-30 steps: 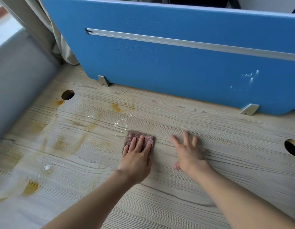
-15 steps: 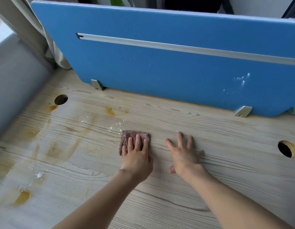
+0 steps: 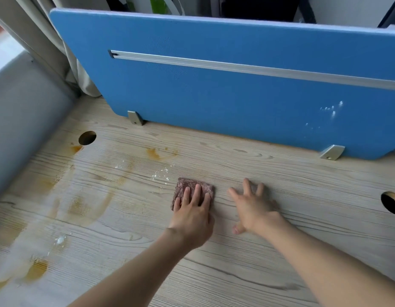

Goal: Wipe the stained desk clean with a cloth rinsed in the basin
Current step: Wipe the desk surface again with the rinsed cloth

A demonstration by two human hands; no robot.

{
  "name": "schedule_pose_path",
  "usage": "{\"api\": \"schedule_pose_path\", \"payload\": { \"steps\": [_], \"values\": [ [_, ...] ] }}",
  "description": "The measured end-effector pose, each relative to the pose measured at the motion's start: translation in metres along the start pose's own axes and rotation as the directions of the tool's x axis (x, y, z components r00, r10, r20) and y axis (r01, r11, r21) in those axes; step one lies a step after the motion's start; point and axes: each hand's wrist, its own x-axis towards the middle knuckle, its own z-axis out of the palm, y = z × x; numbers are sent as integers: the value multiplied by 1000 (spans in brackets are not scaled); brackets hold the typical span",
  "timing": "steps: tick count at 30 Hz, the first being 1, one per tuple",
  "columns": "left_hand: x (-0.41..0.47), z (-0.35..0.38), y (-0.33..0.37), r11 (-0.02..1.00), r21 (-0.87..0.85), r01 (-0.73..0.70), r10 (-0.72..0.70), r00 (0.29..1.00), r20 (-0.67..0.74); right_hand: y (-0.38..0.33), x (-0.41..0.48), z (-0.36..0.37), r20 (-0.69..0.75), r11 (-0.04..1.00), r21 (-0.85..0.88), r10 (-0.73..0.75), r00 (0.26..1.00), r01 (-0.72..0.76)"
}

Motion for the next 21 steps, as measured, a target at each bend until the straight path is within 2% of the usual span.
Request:
{"api": "schedule_pose_path", "payload": {
  "steps": [3,6,10,15,21],
  "values": [
    [19,-11,-10,999,-28,32,-32,999,-19,7,11,-8,3,997,81,3,1000,-4],
    [21,-10,-5,999,-26,47,-48,998,-28,8,17,-4,-18,999,46,19,1000,-18],
    [10,-6,-9,1000,23,-17,18,1000,-6,8,15,-5,-10,999,46,21,1000,-20],
    [36,-21,-12,999,-16,28,-29,999,-40,9,15,-5,5,998,53,18,1000,-18],
    [27,-19,-11,1000,26,-16,16,1000,7,7,15,-8,13,999,45,20,1000,-21]
  ]
}}
